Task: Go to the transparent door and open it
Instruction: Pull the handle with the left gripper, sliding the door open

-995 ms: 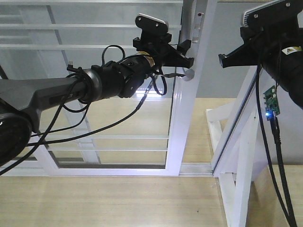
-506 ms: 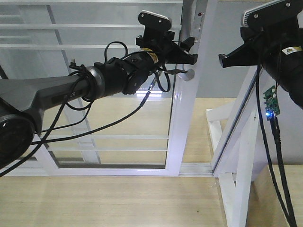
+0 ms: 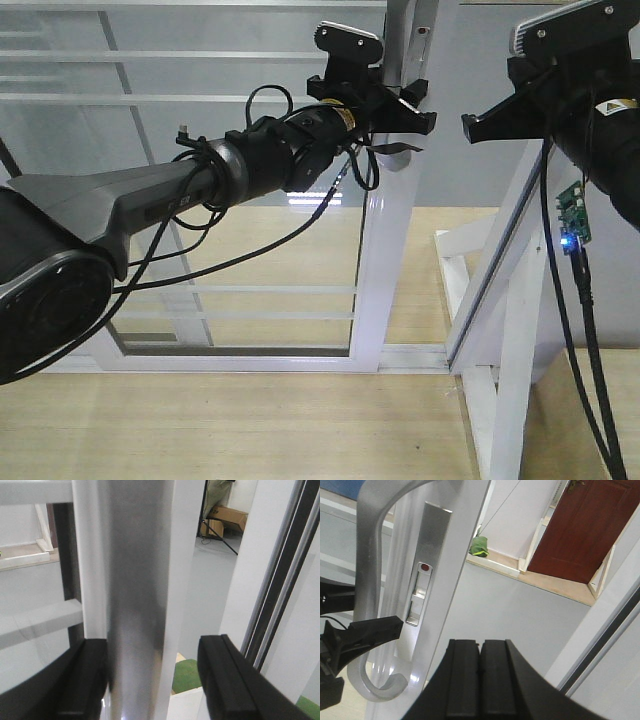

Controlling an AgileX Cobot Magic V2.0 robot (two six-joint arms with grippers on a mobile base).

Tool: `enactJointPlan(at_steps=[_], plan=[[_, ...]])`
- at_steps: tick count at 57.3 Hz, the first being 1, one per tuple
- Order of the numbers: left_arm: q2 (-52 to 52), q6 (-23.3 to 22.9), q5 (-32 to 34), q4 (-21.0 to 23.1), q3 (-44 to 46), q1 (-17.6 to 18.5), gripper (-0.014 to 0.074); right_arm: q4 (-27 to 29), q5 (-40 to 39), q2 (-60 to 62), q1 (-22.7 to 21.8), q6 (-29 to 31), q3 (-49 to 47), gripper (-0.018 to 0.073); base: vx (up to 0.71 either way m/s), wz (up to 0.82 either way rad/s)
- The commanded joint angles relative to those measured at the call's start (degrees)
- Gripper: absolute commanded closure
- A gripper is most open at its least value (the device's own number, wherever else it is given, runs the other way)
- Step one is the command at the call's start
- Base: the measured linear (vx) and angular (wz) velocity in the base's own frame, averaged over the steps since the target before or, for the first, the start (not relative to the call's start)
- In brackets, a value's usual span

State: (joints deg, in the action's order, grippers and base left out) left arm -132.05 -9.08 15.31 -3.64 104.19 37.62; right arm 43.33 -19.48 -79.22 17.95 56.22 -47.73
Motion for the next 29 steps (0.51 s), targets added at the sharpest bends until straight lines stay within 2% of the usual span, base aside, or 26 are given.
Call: enactJointPlan(at_steps=[1,17,22,29], plan=[[3.3,0.8,4.8,0.6,3.0,0.1,0.0094,-0.9,-3.5,2.0,-0.3,0.3,-1.6,0.0561,0.0,0.0],[2.7,0.8,3.7,0.6,3.8,-0.1,0.0118,-1.0,-3.5,2.0,-0.3,0.3,-1.6,0.0561,0.0,0.0],[2.7,1.3,3.8,0.6,3.8,-0.1,0.0174,-1.0,-3.4,2.0,-0.3,0.3,-1.6,0.0561,0.0,0.0],[2.7,1.3,3.8,0.6,3.8,-0.6,0.0332,-1.0,-3.3,2.0,-0.3,0.3,-1.6,0.0561,0.0,0.0]])
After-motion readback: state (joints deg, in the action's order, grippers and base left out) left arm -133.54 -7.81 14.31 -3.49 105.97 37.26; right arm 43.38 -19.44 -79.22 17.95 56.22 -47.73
